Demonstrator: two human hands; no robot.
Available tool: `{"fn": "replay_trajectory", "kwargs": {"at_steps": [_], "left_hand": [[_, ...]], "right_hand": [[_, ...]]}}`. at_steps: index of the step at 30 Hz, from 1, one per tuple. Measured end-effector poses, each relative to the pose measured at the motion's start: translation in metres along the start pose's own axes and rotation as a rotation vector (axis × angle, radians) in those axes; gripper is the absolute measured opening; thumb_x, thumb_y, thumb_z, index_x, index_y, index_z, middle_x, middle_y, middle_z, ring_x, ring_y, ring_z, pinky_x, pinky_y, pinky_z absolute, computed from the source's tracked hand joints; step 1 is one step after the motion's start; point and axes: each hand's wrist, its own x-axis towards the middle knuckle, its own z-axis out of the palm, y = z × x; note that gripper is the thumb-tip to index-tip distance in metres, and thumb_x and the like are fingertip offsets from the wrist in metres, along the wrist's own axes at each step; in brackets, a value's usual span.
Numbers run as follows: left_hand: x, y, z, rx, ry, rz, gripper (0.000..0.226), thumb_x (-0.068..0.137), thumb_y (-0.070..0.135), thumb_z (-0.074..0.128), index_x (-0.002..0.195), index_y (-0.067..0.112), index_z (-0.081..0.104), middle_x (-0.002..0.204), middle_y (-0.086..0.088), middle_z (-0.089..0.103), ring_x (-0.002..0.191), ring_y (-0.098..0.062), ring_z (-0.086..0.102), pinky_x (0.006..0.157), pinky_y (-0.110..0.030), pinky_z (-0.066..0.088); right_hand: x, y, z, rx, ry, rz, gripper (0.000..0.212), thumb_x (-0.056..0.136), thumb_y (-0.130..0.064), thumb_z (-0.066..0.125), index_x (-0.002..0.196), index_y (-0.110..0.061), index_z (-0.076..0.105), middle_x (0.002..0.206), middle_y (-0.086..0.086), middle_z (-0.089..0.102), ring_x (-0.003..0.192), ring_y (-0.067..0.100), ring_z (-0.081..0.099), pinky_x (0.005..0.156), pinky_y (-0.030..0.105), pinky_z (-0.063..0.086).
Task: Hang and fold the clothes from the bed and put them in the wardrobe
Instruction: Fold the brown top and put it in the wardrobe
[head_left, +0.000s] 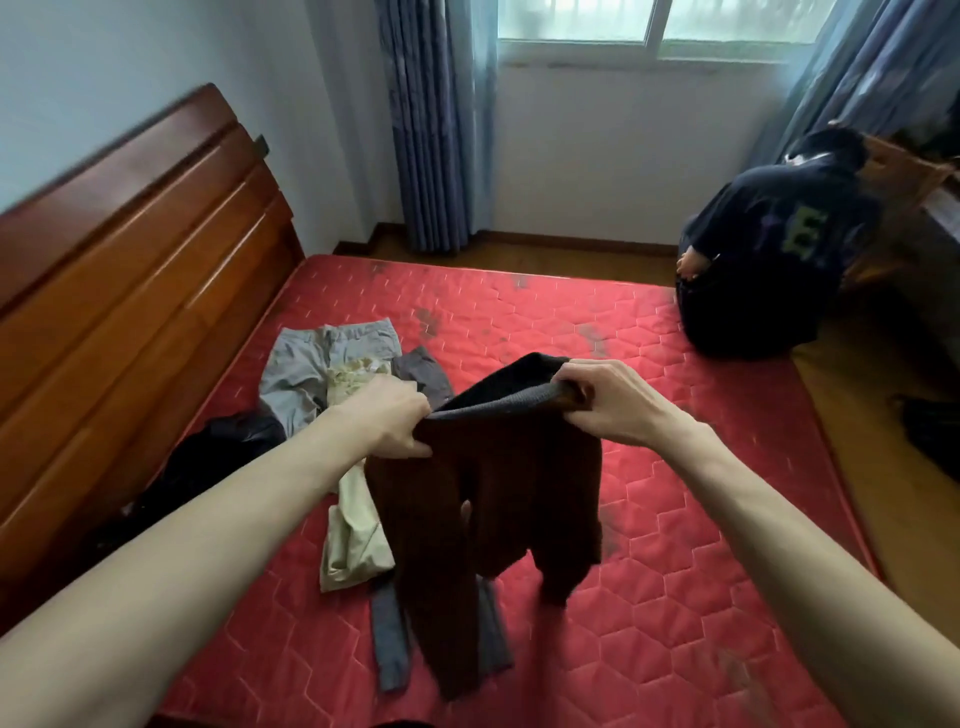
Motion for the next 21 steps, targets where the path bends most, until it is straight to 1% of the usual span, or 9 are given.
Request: {"fn": "replay_trajectory", "kwargs": {"at_steps": [2,4,6,9,12,14,16,19,21], "left_hand": [[-0.008,-0.004,0.003,0.087,-0.042,-0.016,0.047,0.088,0.058,0.066,0.116,0.021,0.069,0.122,-0.001,0.066,0.116,-0.025,0.064,0.088,-0.036,0.050],[-0.014,-0.007,0.004,0.137,-0.019,-0.054,0.045,0.090,0.050,0.068,0.122,0.018,0.063,0.127,-0.002,0.065,0.120,-0.025,0.062,0.089,-0.036,0.049],[-0.018,-0.009,0.007,0.109,0.020,-0.117,0.050,0.090,0.047,0.070,0.125,0.016,0.053,0.125,-0.006,0.067,0.117,-0.028,0.065,0.088,-0.037,0.050],[-0.019,-0.009,0.008,0.069,0.056,-0.163,0.058,0.089,0.046,0.071,0.129,0.015,0.042,0.121,-0.008,0.069,0.113,-0.030,0.068,0.085,-0.039,0.052],[-0.019,-0.012,0.005,0.097,0.049,-0.199,0.045,0.091,0.046,0.069,0.126,0.018,0.058,0.121,-0.008,0.069,0.114,-0.029,0.067,0.087,-0.037,0.052],[-0.022,-0.016,0.002,0.037,0.060,-0.249,0.035,0.093,0.040,0.068,0.120,0.018,0.066,0.120,-0.008,0.069,0.116,-0.029,0.065,0.087,-0.037,0.052],[-0.025,-0.022,0.004,-0.082,0.162,-0.296,0.028,0.092,0.033,0.070,0.115,0.018,0.069,0.114,-0.006,0.069,0.115,-0.028,0.062,0.085,-0.039,0.053],[-0.026,-0.035,0.005,-0.395,0.327,-0.344,0.009,0.089,0.024,0.072,0.089,0.019,0.065,0.101,-0.004,0.054,0.107,-0.025,0.053,0.080,-0.042,0.053],[-0.024,-0.047,0.008,-0.705,0.381,-0.364,0.026,0.086,0.015,0.074,0.071,0.015,0.052,0.089,-0.009,0.053,0.090,-0.028,0.055,0.075,-0.044,0.050]], "right_hand": [[-0.003,-0.001,-0.004,-0.154,-0.100,-0.025,0.018,0.075,-0.023,0.069,0.087,-0.025,0.056,0.077,-0.016,0.054,0.066,0.009,0.050,0.057,0.020,0.037],[-0.009,0.003,-0.004,-0.267,-0.154,0.010,0.020,0.081,-0.025,0.070,0.086,-0.026,0.050,0.079,-0.013,0.057,0.068,0.013,0.054,0.057,0.025,0.040],[-0.014,0.008,-0.002,-0.374,-0.198,0.056,0.019,0.087,-0.023,0.066,0.086,-0.022,0.048,0.083,-0.008,0.060,0.072,0.019,0.058,0.060,0.032,0.042],[-0.022,0.012,0.005,-0.466,-0.210,0.087,0.016,0.092,-0.025,0.063,0.088,-0.020,0.048,0.086,-0.008,0.058,0.077,0.019,0.058,0.061,0.031,0.038],[-0.022,0.011,0.003,-0.485,-0.097,0.004,0.014,0.089,-0.027,0.068,0.092,-0.018,0.058,0.096,-0.006,0.054,0.091,0.017,0.053,0.066,0.028,0.041],[-0.019,0.008,0.000,-0.449,-0.030,-0.114,0.011,0.083,-0.022,0.074,0.088,-0.015,0.066,0.107,-0.005,0.056,0.103,0.017,0.049,0.082,0.029,0.045],[-0.017,-0.004,-0.002,-0.297,-0.041,-0.168,0.007,0.081,-0.012,0.073,0.082,-0.015,0.066,0.110,-0.006,0.060,0.111,0.014,0.050,0.093,0.027,0.044],[-0.016,-0.021,-0.002,-0.048,-0.083,-0.059,0.019,0.078,0.002,0.062,0.071,-0.014,0.053,0.078,-0.006,0.058,0.074,0.007,0.051,0.068,0.026,0.043],[-0.017,-0.024,-0.003,0.031,-0.083,0.043,0.020,0.078,0.003,0.059,0.067,-0.010,0.048,0.063,-0.005,0.049,0.059,0.008,0.042,0.058,0.031,0.037]]}}
